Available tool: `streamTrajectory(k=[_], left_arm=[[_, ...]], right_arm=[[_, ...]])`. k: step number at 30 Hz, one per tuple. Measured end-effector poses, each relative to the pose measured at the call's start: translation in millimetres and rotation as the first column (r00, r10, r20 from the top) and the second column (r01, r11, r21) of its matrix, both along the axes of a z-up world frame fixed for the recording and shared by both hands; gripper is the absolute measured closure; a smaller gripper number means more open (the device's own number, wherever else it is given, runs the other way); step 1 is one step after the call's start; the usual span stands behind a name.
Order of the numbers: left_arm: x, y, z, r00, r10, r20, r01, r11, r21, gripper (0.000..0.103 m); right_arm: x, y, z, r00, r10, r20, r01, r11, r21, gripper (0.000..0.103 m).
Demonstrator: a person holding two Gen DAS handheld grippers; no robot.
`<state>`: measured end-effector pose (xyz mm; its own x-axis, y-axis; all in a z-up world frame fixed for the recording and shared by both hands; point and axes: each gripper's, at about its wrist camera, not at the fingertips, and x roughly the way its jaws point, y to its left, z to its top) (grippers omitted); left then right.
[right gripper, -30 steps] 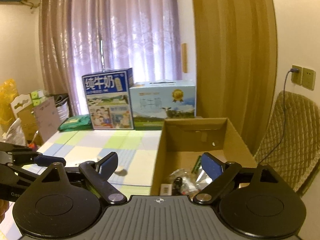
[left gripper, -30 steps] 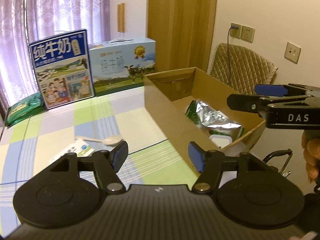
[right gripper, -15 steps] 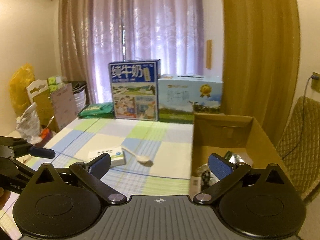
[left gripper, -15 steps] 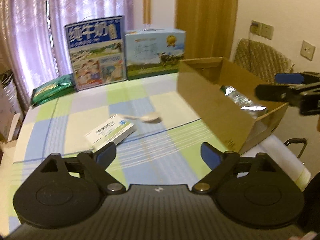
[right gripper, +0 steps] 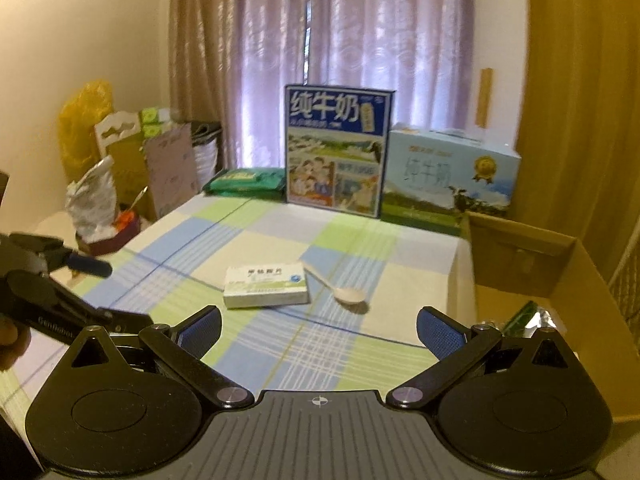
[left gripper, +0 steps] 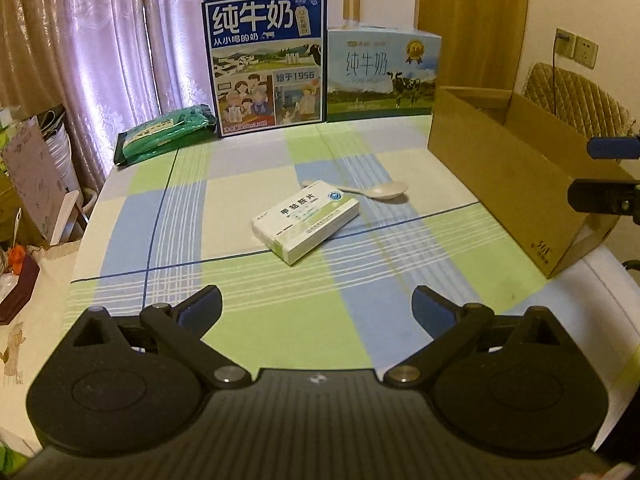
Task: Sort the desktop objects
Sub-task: 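Move both tools back toward the white medicine box and spoon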
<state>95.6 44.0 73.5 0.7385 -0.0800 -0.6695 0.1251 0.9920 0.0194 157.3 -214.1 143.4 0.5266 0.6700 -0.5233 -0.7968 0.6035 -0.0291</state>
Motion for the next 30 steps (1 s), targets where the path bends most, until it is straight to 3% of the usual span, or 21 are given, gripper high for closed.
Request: streamTrajectory(k=[10,19,24,30], left_arm=[[25.3,11.3,-16.9,0.993,-0.116,-0.021,0.117,0.992,0.052,0.004],[59.6,11.1,-33.0,0.967,-0.245,-0.070,0.250,0.965,0.073,0.004],[84.8,11.6,-35.0,0.945,-0.312,-0.094,0.320,0.942,0.095,0.004],[122.5,13.1,-32.9,0.914,-0.385,-0.128,0.401,0.903,0.151,0.004]], right_arm=[[16.9,32.7,-25.5,0.998,0.056,-0.007,-0.057,0.994,-0.090,0.002],[51.4,65.0,-47.6,0.991,0.124,-0.043,-0.130,0.973,-0.189,0.002],[77.8,87.6,-52.1,0.982,0.177,-0.060,-0.187,0.940,-0.284,0.002],[112.9,116.9,-50.9,0.952,0.292,-0.086,-0.302,0.866,-0.399,0.002]])
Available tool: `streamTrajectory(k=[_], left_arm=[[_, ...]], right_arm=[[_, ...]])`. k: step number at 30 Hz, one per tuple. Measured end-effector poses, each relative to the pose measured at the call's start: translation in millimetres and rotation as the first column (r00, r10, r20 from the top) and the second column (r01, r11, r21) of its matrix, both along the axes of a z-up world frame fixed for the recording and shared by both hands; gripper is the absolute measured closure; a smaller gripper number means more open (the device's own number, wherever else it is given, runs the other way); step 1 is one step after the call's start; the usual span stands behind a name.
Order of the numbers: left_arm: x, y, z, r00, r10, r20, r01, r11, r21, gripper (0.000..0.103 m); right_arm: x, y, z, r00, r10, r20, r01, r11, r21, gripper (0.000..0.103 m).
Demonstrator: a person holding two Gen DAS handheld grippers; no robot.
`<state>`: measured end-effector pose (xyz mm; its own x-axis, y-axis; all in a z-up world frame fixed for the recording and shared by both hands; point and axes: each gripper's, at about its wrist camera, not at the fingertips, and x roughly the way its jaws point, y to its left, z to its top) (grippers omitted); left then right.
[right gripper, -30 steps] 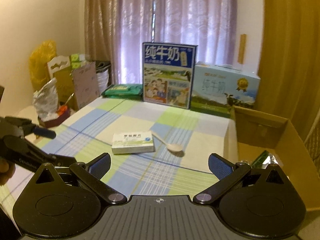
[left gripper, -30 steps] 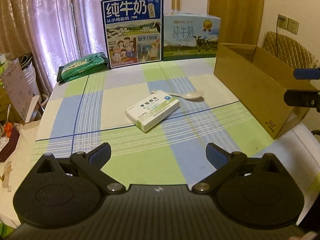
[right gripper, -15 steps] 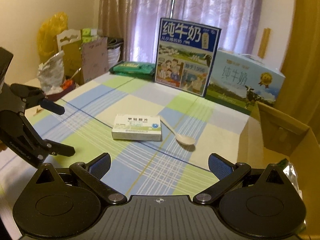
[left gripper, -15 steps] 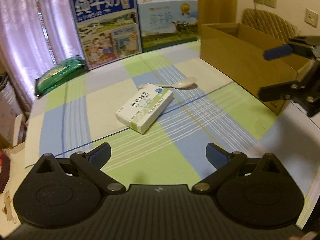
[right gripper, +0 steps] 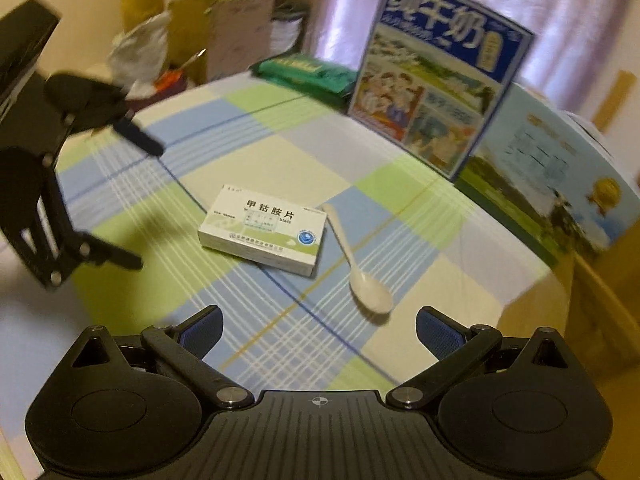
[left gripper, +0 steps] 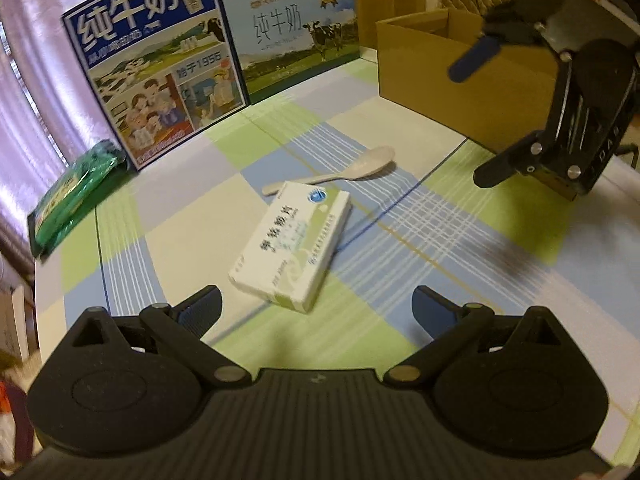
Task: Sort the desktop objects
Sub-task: 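Move both tools back toward the white medicine box and spoon, then grasp the white spoon with the right tool while the left tool grasps the white medicine box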
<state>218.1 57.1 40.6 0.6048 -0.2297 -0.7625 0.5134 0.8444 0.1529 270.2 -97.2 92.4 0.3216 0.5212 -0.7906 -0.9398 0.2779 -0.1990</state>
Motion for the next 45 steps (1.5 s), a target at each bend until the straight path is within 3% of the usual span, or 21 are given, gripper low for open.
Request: streamTrajectory(k=[8,17,22,28,38,43,45], left_arm=[[45.5,0.9,-15.6,0.995,-0.087,-0.057,0.091,0.993,0.069,0.004],[80.5,-10.1,-31.1,0.982,-0.167,-0.086,0.174,0.982,0.080,0.004],[93.4,-14.9,-40.0,0.979,-0.177,-0.098,0.184,0.981,0.067,0.004],[100.7,-18.0,-47.3,0.976,-0.190,-0.111,0.196,0.979,0.049,0.006],[109.6,-11.5,-48.5,0.980,-0.161,-0.118,0.161,0.987,-0.012,0.015],[113.5,-14.0,-51.9,0.978,-0.162,-0.131,0.161,0.987,-0.013,0.018],[114.3,-14.9,-54.7,0.978,-0.161,-0.134,0.161,0.987,-0.006,0.018]], right_arm=[[23.7,36.0,-28.0,0.985,0.170,0.008,-0.166,0.970,-0.177,0.003],[48.3,56.8,-53.7,0.972,0.233,0.005,-0.222,0.933,-0.284,0.006],[65.1,67.6,-60.8,0.974,0.223,-0.030,-0.221,0.920,-0.323,0.022],[82.7,77.2,-76.1,0.976,0.211,-0.055,-0.217,0.912,-0.349,0.033],[106.2,86.0,-80.6,0.973,0.154,-0.172,-0.202,0.929,-0.310,0.047],[107.7,87.5,-77.9,0.972,0.138,-0.190,-0.191,0.937,-0.294,0.067],[106.6,88.2,-77.6,0.972,0.141,-0.189,-0.193,0.936,-0.293,0.070]])
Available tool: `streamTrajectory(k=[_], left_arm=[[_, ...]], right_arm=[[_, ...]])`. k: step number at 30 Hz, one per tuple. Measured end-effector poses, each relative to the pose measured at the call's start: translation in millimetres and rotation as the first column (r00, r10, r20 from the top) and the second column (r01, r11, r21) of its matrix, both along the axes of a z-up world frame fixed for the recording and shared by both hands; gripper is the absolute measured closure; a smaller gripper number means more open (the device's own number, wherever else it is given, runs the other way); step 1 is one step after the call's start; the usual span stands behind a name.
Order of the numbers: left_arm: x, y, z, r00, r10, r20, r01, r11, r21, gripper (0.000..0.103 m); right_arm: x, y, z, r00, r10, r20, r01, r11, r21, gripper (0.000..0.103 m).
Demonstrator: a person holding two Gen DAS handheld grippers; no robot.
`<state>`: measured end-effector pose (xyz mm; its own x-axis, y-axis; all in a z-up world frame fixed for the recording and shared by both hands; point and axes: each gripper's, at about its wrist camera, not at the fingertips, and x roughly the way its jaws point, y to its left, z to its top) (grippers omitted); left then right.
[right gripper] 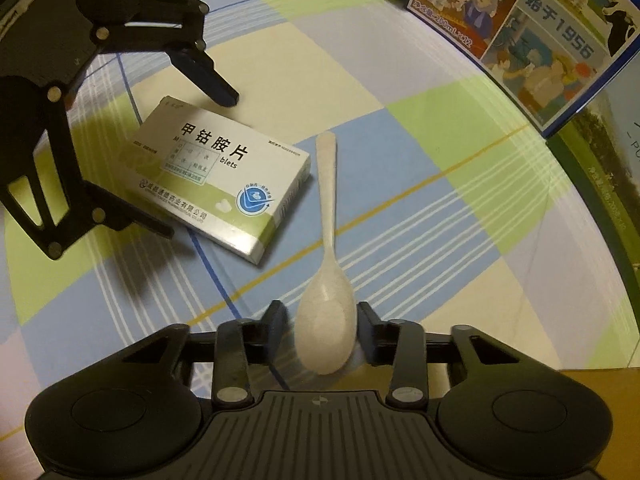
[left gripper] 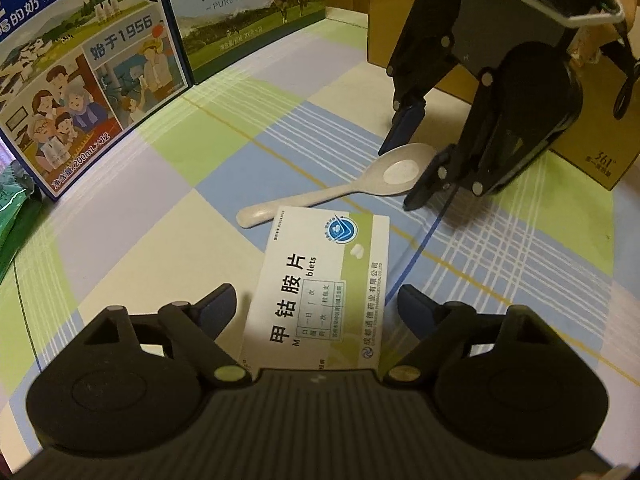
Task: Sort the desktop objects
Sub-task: 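Grasp the white spoon with the right tool while the left tool grasps the white medicine box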
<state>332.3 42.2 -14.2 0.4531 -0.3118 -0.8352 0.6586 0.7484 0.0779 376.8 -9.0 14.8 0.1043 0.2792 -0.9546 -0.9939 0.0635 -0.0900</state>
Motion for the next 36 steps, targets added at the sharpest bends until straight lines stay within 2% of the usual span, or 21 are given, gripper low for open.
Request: streamTrajectory(k=[8,13,16,20,24,29,33,36], left_arm=[[-0.6,-0.3,-6.5,1.000,-0.002,-0.007,0.002,1.000,0.001,0.018],[0.7,3.9,-8.7,1.000,0.005,-0.013,-0.006,1.000,-0.004,0.019],[1.4,5.0,-10.2,1.000,0.007,-0.018,-0.007,1.000,0.003,0.022],[2.7,5.1,-10.6,1.000,0.019,-0.020,-0.019,1.000,0.010,0.032],[-0.8,2.3,-9.8,0.999,0.030,-0.030,-0.029,0.999,0.016,0.035],[-14.1,-0.3,-8.0,0.993,0.104,-0.052,-0.102,0.994,0.025,0.036],[-33.1,4.1,-4.6,0.977,0.194,-0.092,-0.194,0.981,0.012,0.036],[-51.7,11.4,-1.6,0.960,0.257,-0.114,-0.259,0.966,-0.003,0.036]], right_arm=[[-10.1,3.3,-0.9,0.998,0.037,0.048,-0.036,0.999,-0.013,0.070],[-10.1,3.6,-1.4,0.999,0.022,0.046,-0.022,1.000,-0.010,0.070],[-10.0,2.7,-1.0,0.999,0.017,0.042,-0.017,1.000,-0.011,0.070],[-13.3,0.4,-0.5,0.999,0.011,0.045,-0.011,1.000,-0.003,0.073],[-18.4,1.3,-0.2,0.998,-0.010,0.062,0.010,1.000,-0.013,0.073],[-30.8,0.1,0.6,0.995,-0.065,0.075,0.068,0.997,-0.045,0.073],[-52.1,-8.9,7.5,0.990,-0.125,0.070,0.129,0.991,-0.047,0.073],[-67.7,-21.6,17.6,0.976,-0.219,0.007,0.219,0.976,-0.020,0.073]])
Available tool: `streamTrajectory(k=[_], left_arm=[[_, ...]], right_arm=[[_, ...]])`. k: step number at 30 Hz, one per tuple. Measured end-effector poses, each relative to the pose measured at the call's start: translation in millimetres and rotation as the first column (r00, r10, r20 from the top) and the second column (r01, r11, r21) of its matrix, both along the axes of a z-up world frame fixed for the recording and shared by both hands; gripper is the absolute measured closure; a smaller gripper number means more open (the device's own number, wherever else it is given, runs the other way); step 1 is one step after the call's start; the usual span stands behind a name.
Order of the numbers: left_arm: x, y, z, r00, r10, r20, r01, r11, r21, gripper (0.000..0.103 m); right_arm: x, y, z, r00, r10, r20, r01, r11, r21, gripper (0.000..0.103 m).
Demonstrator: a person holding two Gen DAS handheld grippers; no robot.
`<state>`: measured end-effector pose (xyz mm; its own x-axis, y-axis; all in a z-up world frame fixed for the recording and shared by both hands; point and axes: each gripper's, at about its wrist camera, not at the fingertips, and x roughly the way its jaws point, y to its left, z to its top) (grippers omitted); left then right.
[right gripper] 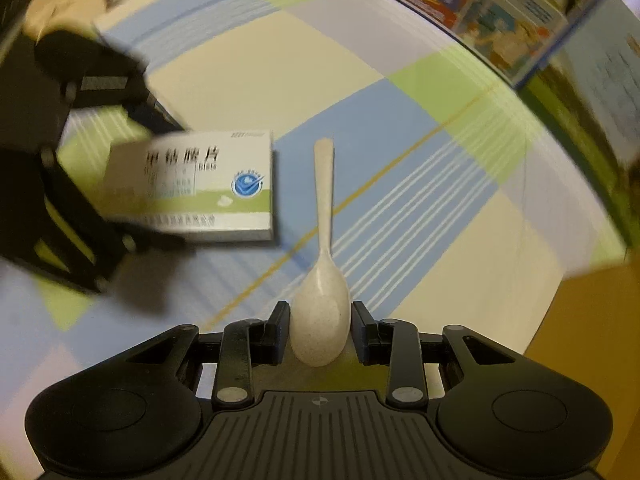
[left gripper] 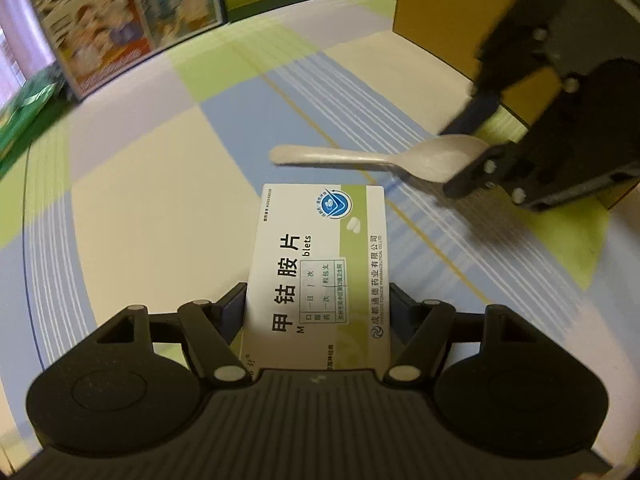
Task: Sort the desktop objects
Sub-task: 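Grasp the white spoon with the right tool while the left tool grasps the white medicine box, then lift the spoon and medicine box with both tools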
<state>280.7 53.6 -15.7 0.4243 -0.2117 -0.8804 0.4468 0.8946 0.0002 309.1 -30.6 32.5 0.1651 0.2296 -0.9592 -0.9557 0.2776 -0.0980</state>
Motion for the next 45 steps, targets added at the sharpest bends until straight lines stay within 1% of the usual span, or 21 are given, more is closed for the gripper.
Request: streamTrajectory(k=[1,2,3,4,6,7,8,10,11,17,18,19,21,23,25,28,30,32,34,41,45], left_arm=[[-7.6,2.4,0.9,1.000,0.018,-0.001,-0.018,1.000,-0.006,0.036],[-16.7,-0.1,1.5,0.999,0.033,-0.003,-0.033,0.999,-0.013,0.036],[-26.2,-2.3,2.5,0.999,0.048,-0.005,-0.048,0.999,-0.022,0.036],[-36.3,-4.6,3.6,0.998,0.068,-0.006,-0.068,0.997,-0.033,0.036],[-56.3,-10.9,5.3,0.995,0.097,-0.006,-0.097,0.994,-0.047,0.036],[-67.0,-14.6,6.3,0.993,0.115,-0.010,-0.115,0.992,-0.057,0.036],[-77.0,-18.2,6.6,0.992,0.126,-0.012,-0.126,0.990,-0.067,0.036],[-98.1,-27.0,6.7,0.989,0.148,-0.013,-0.149,0.986,-0.073,0.036],[-108.2,-31.3,6.6,0.987,0.159,-0.011,-0.159,0.985,-0.073,0.036],[-160.4,-48.2,5.4,0.964,0.264,0.022,-0.260,0.959,-0.110,0.036],[-168.7,-50.1,3.3,0.958,0.285,0.043,-0.279,0.954,-0.109,0.036],[-174.0,-52.0,2.3,0.953,0.294,0.067,-0.286,0.952,-0.106,0.036],[-182.9,-53.4,0.7,0.940,0.326,0.104,-0.315,0.943,-0.109,0.036],[-188.0,-50.1,-0.6,0.926,0.363,0.107,-0.347,0.927,-0.145,0.036],[-192.1,-47.7,-2.5,0.912,0.395,0.115,-0.373,0.912,-0.173,0.036],[-193.4,-50.8,-2.7,0.907,0.395,0.146,-0.371,0.913,-0.166,0.035],[-192.8,-53.1,-3.0,0.905,0.394,0.161,-0.368,0.914,-0.170,0.035],[-192.5,-53.7,-2.6,0.900,0.403,0.165,-0.374,0.910,-0.180,0.035],[-192.8,-53.9,-3.6,0.897,0.410,0.166,-0.381,0.906,-0.183,0.035],[-193.7,-60.4,-7.4,0.890,0.411,0.197,-0.389,0.910,-0.144,0.035],[-193.1,-61.0,-8.0,0.885,0.418,0.202,-0.395,0.907,-0.146,0.035]], right_arm=[[-5.5,-6.2,3.0,0.999,-0.027,-0.024,0.028,0.999,0.018,0.073],[-21.6,-20.8,6.4,0.996,-0.065,-0.066,0.068,0.997,0.047,0.073],[-21.6,-20.8,6.4,0.996,-0.065,-0.066,0.068,0.997,0.047,0.074],[-37.3,-37.6,6.9,0.991,-0.095,-0.093,0.102,0.992,0.076,0.074],[-44.4,-45.7,7.0,0.988,-0.111,-0.108,0.121,0.988,0.092,0.074],[-58.8,-66.7,3.1,0.976,-0.156,-0.151,0.176,0.976,0.131,0.074],[-58.8,-66.7,3.1,0.976,-0.156,-0.151,0.176,0.976,0.131,0.074],[-74.5,-88.2,-3.8,0.966,-0.190,-0.178,0.220,0.960,0.174,0.073],[-89.4,-107.5,-9.7,0.959,-0.218,-0.182,0.257,0.940,0.224,0.073],[-131.4,-156.3,-18.9,0.950,-0.298,-0.093,0.309,0.854,0.419,0.072],[-136.2,-162.9,-21.3,0.947,-0.314,-0.074,0.313,0.839,0.445,0.069],[-139.8,-169.0,-24.2,0.941,-0.331,-0.068,0.323,0.823,0.467,0.057],[-145.1,-180.8,-28.6,0.932,-0.357,-0.068,0.340,0.791,0.509,0.044],[-149.8,-188.3,-33.8,0.931,-0.361,-0.047,0.327,0.773,0.544,0.043],[-153.3,-189.4,-36.4,0.933,-0.360,-0.028,0.312,0.765,0.564,0.043],[-153.0,-186.6,-37.6,0.935,-0.355,-0.011,0.296,0.763,0.574,0.043],[-156.3,-181.8,-41.7,0.940,-0.338,0.044,0.252,0.777,0.577,0.043],[-157.1,-181.9,-43.0,0.941,-0.336,0.047,0.247,0.775,0.582,0.043],[-159.4,-184.6,-44.6,0.939,-0.343,0.041,0.252,0.762,0.597,0.043],[-161.9,-180.3,-47.0,0.942,-0.330,0.059,0.229,0.762,0.606,0.044],[-160.9,-176.4,-47.0,0.943,-0.327,0.067,0.222,0.764,0.606,0.053]])
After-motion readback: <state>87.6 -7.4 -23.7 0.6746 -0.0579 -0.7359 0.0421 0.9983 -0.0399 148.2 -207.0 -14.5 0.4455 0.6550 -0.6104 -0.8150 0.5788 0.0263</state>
